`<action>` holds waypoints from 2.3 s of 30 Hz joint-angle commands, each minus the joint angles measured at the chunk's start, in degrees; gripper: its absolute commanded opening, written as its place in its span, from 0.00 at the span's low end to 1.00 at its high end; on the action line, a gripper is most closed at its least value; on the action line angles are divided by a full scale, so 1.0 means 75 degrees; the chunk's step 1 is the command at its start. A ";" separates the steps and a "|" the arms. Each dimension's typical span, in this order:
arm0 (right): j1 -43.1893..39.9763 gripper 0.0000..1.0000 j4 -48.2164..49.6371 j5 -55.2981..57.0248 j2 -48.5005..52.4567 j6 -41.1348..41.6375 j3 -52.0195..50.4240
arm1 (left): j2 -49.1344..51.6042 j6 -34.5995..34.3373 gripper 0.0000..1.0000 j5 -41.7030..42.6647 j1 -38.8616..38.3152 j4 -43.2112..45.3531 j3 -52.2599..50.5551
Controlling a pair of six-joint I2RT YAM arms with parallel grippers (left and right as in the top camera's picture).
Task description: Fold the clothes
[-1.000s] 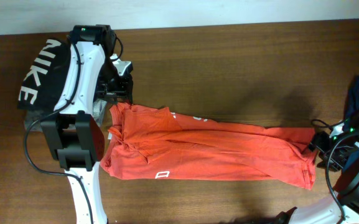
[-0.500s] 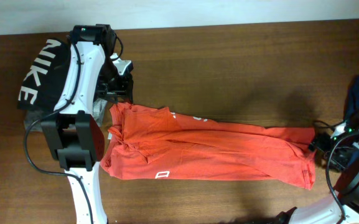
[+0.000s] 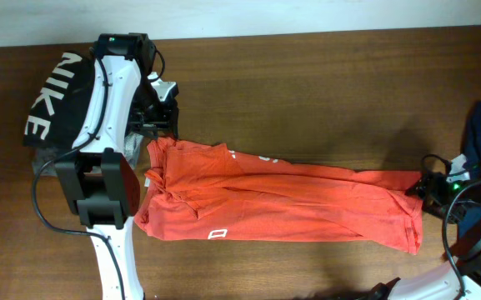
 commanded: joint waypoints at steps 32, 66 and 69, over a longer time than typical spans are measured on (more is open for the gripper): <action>0.2049 0.04 0.2911 0.2731 -0.0516 0.5493 -0.2142 | -0.0801 0.0128 0.48 0.0516 0.0047 -0.0055 0.1827; -0.0548 0.42 0.2486 -0.2040 -0.1137 0.2830 -0.0446 | -0.0807 -0.0597 0.41 0.0650 -0.0166 -0.0087 0.1070; -0.0548 0.31 0.2253 -0.1883 -0.1137 0.2830 -0.0446 | -0.0807 -0.0595 0.24 0.0510 -0.0385 0.0009 0.0181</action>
